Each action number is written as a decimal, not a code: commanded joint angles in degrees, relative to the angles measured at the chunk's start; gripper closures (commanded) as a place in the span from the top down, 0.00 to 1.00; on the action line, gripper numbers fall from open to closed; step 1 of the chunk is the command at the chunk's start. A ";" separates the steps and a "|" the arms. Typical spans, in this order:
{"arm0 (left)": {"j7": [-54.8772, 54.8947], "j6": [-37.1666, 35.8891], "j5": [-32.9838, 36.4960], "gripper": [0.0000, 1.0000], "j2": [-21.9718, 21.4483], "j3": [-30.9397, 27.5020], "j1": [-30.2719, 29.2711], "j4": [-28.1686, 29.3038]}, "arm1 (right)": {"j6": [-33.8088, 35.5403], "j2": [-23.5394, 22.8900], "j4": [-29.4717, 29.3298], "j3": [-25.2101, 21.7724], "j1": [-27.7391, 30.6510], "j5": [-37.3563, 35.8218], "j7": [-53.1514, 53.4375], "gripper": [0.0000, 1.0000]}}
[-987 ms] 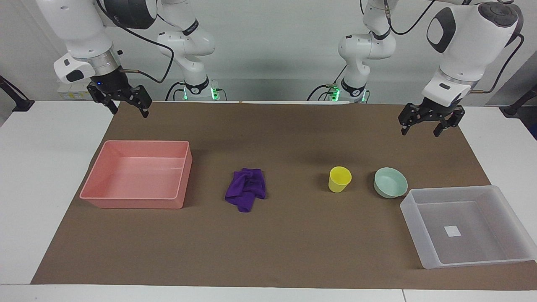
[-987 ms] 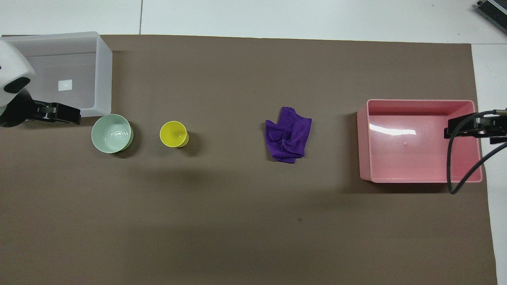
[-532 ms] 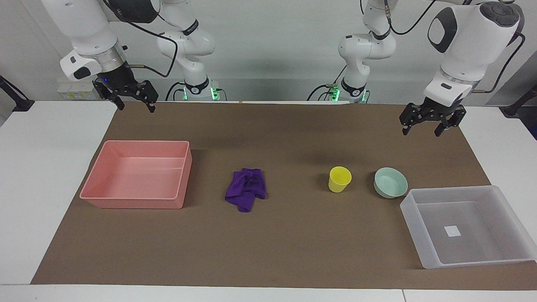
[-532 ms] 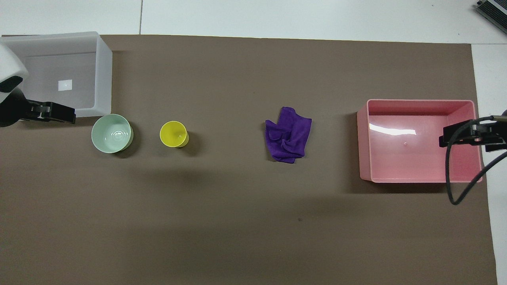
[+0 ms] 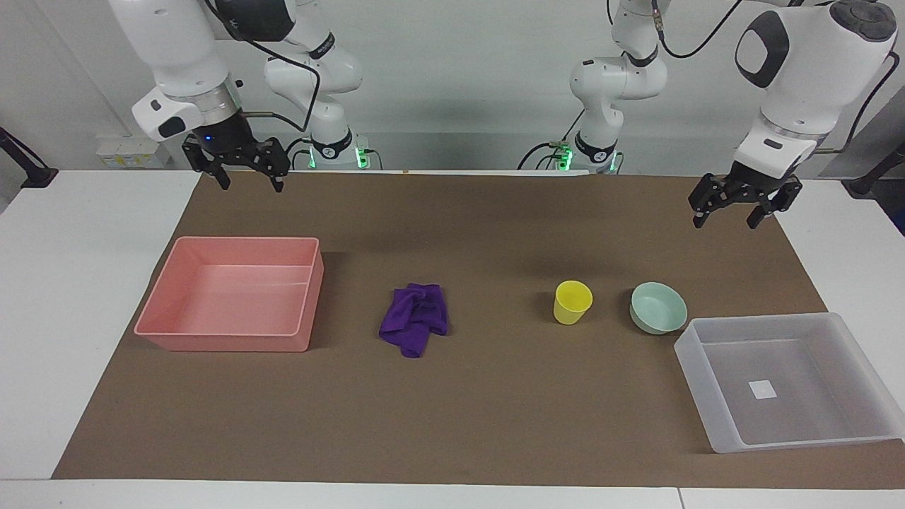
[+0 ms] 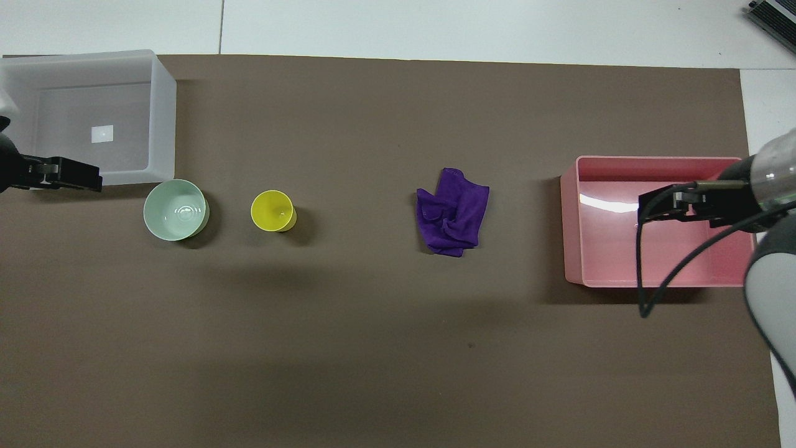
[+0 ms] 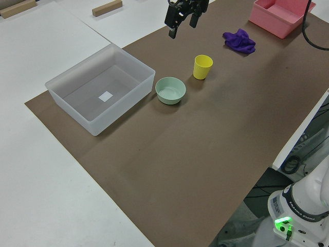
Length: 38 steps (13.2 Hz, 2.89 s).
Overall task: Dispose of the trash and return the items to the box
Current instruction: 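Move the right gripper to the purple cloth while the left gripper reaches the bowl, then grasp the purple cloth with the right gripper while the left gripper grips the bowl, then carry the cloth to the pink bin while the left gripper lifts the bowl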
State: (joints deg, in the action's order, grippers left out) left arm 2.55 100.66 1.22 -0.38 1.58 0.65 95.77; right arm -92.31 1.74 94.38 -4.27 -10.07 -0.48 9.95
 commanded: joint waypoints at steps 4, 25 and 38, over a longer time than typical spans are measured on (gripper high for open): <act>0.27 6.38 -0.16 1.00 1.25 0.26 -1.00 2.39 | -16.81 -7.88 4.66 0.58 -9.43 0.48 9.72 1.00; -7.81 43.04 -0.34 1.00 7.93 0.35 -2.85 29.73 | -54.12 -23.89 18.65 0.75 -16.65 4.70 8.78 0.34; -6.42 30.08 -3.77 0.00 4.86 0.35 -3.55 23.08 | -33.58 -13.71 13.56 -0.04 -15.95 3.73 11.14 0.00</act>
State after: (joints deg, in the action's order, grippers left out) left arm -5.41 137.72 -2.08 6.74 2.15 -2.35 122.33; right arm -129.83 -14.65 108.72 -4.30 -26.59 3.14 20.75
